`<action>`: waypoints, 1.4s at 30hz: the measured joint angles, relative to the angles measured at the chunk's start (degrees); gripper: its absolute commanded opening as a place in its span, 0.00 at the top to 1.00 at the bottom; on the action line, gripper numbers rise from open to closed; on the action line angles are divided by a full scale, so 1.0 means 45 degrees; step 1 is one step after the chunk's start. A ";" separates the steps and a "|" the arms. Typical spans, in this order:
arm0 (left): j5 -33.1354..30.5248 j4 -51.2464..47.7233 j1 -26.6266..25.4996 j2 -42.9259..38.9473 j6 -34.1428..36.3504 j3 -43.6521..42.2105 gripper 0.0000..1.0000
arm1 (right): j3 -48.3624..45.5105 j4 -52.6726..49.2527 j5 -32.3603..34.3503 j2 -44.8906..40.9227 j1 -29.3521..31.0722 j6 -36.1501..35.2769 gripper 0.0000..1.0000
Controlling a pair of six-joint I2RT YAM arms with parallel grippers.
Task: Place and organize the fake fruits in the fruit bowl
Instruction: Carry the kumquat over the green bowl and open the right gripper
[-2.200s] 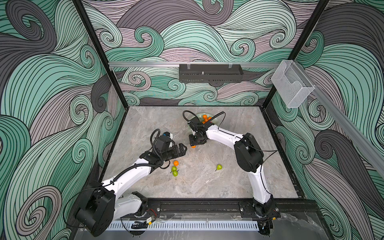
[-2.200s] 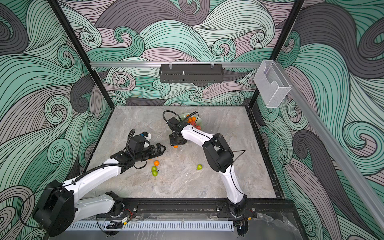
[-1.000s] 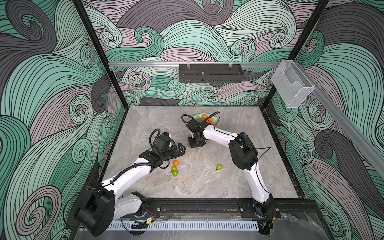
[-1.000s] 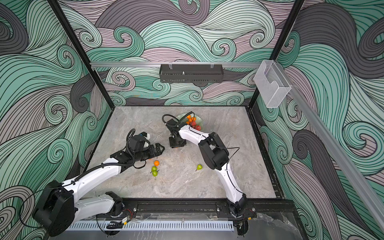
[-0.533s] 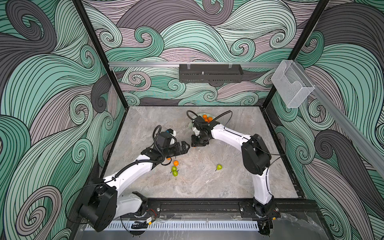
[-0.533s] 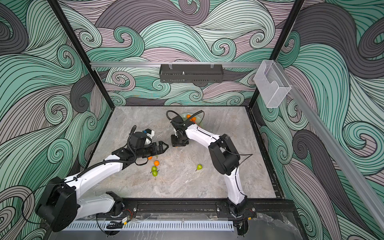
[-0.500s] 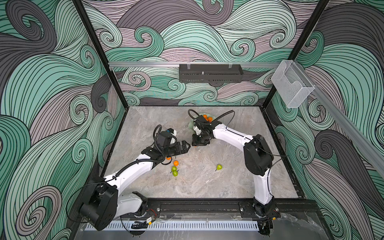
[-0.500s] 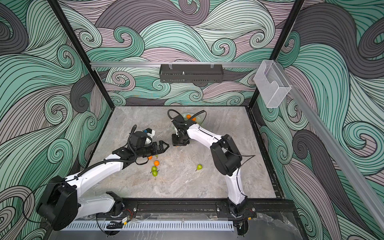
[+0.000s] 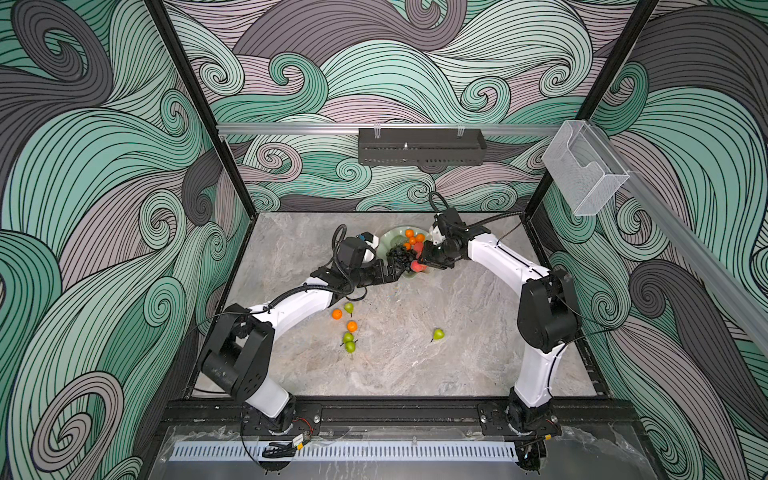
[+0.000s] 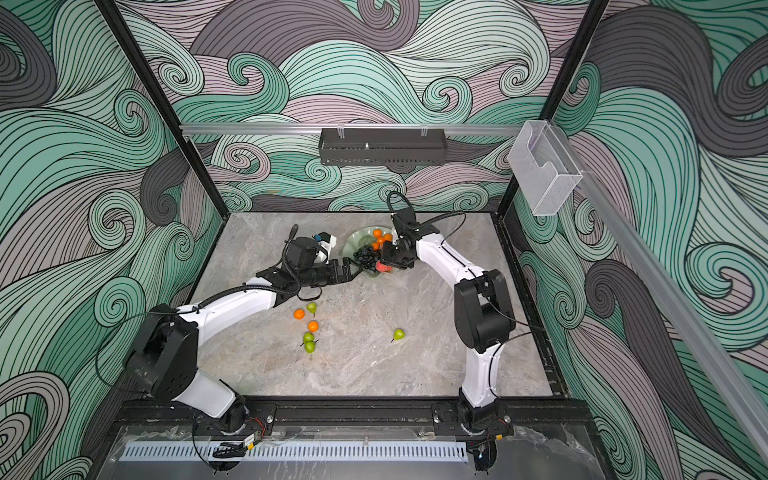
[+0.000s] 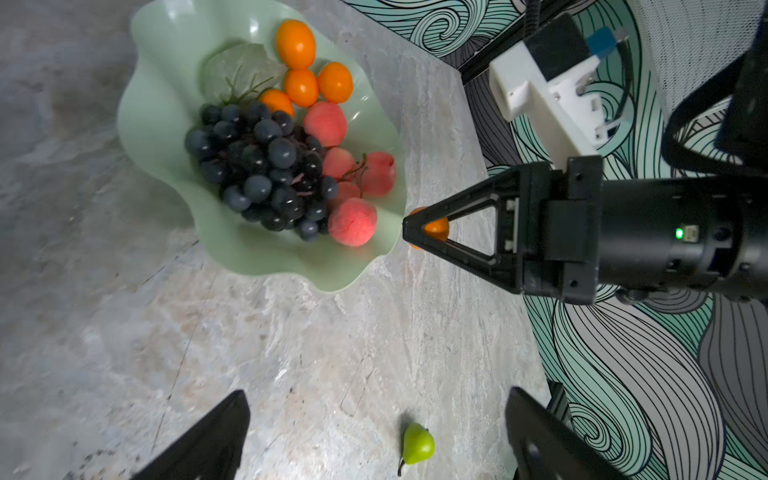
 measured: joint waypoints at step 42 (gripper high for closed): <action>-0.0277 0.1059 0.0282 0.3988 0.0821 0.4245 0.01 | 0.9029 -0.2307 0.2385 0.6858 -0.0913 -0.1574 0.66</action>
